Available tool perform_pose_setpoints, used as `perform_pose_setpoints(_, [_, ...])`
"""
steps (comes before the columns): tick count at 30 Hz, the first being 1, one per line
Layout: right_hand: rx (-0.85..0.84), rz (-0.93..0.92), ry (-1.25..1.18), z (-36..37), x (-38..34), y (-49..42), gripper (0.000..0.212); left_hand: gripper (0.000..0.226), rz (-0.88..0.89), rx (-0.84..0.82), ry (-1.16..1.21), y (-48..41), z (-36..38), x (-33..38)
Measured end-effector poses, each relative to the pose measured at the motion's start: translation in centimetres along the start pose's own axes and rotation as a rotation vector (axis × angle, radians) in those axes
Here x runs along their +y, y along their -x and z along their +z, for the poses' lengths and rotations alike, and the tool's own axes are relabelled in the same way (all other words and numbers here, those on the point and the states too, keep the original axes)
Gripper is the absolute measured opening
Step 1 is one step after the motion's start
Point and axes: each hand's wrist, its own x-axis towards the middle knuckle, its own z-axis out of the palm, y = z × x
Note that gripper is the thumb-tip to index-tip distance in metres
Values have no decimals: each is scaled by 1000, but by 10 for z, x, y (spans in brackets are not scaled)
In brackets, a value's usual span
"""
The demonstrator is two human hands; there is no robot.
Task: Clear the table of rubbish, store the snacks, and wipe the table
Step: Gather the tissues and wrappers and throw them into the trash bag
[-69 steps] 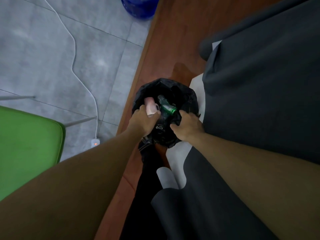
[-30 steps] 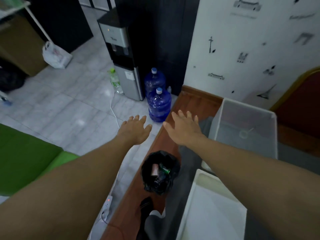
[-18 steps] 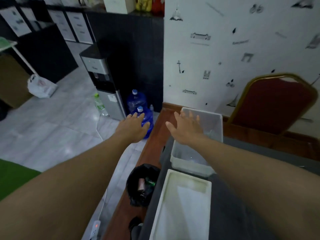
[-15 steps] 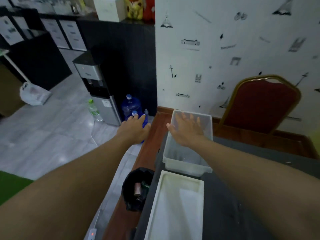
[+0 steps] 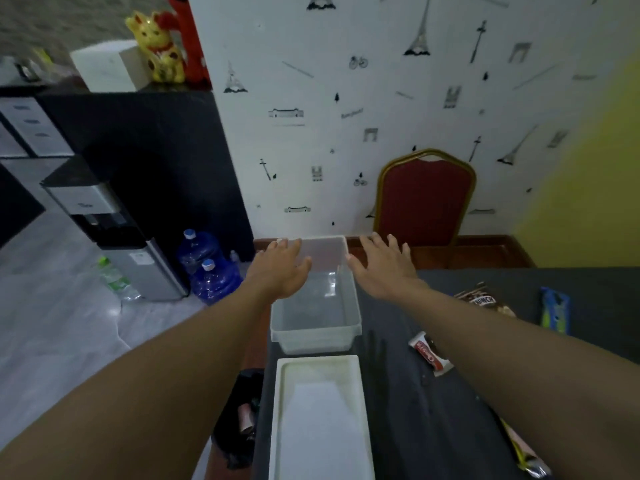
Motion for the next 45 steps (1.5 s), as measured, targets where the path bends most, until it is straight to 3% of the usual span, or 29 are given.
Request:
perform_pose_setpoints(16, [86, 386, -20, -23, 132, 111, 72, 65, 360, -79, -38, -5, 33, 142])
perform_pose_setpoints(25, [127, 554, -61, -32, 200, 159, 71, 65, 478, -156, -75, 8, 60, 225])
perform_pose_setpoints(37, [47, 575, -34, -37, 308, 177, 80, 68, 495, -235, -60, -18, 104, 309])
perform_pose_setpoints(45, [-151, 499, -89, -13, 365, 169, 105, 65, 405, -322, 81, -17, 159, 340])
